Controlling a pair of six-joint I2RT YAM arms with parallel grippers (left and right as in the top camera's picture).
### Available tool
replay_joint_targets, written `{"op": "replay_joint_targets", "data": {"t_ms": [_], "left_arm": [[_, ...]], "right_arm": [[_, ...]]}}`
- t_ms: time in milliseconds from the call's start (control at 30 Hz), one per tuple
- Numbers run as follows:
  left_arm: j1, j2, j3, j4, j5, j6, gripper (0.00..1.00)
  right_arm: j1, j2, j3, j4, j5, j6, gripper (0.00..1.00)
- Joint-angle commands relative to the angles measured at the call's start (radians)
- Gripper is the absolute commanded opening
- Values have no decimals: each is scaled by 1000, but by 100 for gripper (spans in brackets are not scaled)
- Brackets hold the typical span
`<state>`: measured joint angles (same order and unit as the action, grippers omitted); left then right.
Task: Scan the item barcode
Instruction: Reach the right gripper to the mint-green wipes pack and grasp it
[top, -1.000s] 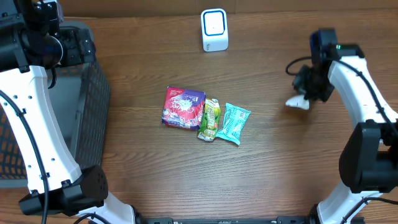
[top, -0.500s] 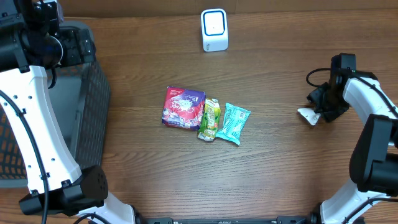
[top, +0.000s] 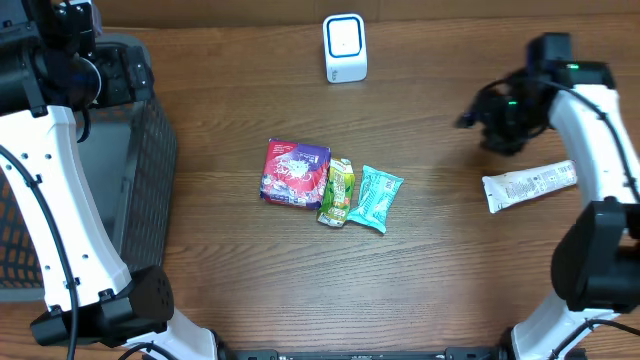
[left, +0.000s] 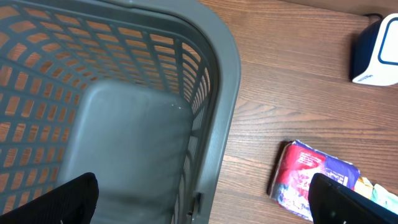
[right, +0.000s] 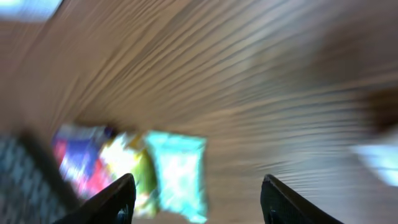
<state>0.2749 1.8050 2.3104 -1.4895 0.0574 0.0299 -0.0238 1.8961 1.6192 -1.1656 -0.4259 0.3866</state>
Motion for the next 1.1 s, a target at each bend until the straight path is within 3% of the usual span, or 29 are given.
{"op": "replay_joint_targets", "data": {"t_ms": [0, 233, 633, 800, 1067], "left_arm": [[-10, -6, 2, 2, 11, 15, 99], [-10, -6, 2, 2, 11, 15, 100], [-10, -6, 2, 2, 11, 15, 100], [-10, -6, 2, 2, 11, 15, 100], [-10, -6, 2, 2, 11, 15, 100]], "right_arm": [[143, -22, -26, 17, -159, -76, 66], [372, -22, -140, 121, -52, 74, 64], [534, -22, -333, 415, 96, 453, 36], [557, -22, -396, 468, 103, 509, 31], [548, -22, -422, 426, 172, 454, 29]]}}
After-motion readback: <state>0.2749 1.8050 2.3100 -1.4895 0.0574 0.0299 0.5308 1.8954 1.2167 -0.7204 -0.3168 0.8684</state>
